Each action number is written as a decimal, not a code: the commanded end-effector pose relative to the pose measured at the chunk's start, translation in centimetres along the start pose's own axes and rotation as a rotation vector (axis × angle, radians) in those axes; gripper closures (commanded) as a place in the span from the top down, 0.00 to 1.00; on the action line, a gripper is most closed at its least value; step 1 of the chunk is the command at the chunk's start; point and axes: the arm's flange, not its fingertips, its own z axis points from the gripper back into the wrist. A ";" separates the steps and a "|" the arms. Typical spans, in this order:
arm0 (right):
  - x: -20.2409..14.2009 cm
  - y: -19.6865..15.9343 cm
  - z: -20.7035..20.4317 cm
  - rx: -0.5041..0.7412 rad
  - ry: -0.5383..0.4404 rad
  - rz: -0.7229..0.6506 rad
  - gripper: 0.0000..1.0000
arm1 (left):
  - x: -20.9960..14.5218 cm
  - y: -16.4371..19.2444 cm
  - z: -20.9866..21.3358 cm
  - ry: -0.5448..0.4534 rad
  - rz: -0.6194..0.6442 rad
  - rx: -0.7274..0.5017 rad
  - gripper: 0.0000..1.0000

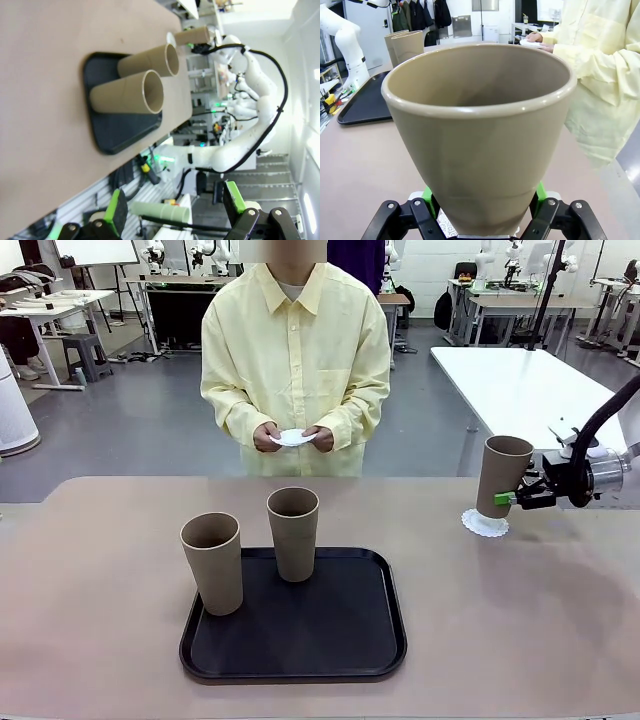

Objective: Place coasters on the table and set cups on them.
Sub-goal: Pick up one Reusable plastic cup and place it on a coaster set by the human.

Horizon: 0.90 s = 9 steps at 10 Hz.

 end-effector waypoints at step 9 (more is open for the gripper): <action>-1.5 -0.4 -1.8 0.051 -0.022 -0.012 0.81 | -0.1 0.0 0.1 -0.001 -0.009 -0.008 1.00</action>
